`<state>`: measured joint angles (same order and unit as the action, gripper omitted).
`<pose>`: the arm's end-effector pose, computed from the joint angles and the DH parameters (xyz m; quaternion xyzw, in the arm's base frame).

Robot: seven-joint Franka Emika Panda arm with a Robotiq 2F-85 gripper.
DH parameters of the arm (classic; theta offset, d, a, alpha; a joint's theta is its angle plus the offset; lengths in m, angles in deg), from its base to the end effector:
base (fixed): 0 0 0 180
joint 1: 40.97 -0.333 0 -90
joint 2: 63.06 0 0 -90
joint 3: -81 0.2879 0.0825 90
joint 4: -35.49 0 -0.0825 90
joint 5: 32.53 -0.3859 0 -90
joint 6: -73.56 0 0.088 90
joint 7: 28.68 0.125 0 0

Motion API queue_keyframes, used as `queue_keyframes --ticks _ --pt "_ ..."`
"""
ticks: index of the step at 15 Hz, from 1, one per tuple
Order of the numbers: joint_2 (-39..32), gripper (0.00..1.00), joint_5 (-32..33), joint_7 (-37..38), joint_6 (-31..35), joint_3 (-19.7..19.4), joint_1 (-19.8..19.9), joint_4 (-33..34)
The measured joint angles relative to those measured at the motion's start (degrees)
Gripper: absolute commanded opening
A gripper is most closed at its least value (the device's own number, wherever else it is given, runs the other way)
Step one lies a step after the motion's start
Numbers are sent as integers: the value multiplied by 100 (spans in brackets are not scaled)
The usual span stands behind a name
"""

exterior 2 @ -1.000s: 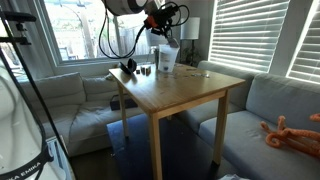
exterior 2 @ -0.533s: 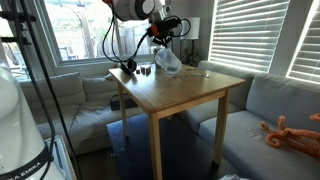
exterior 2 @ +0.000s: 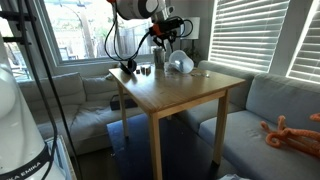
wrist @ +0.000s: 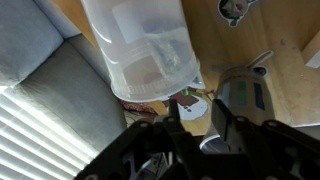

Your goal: Pick up the pouch sachet and put it in the frost cold cup

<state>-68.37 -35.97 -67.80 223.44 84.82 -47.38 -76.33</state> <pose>0.6217 0.1105 0.4521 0.8804 0.3806 0.2791 0.0464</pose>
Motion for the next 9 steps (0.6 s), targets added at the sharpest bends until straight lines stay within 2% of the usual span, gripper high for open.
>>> queue_keyframes --ticks 4,9 --pt "44 98 -1 234 -66 0 88 -2" --pt "334 100 -303 798 -519 0 148 -96"
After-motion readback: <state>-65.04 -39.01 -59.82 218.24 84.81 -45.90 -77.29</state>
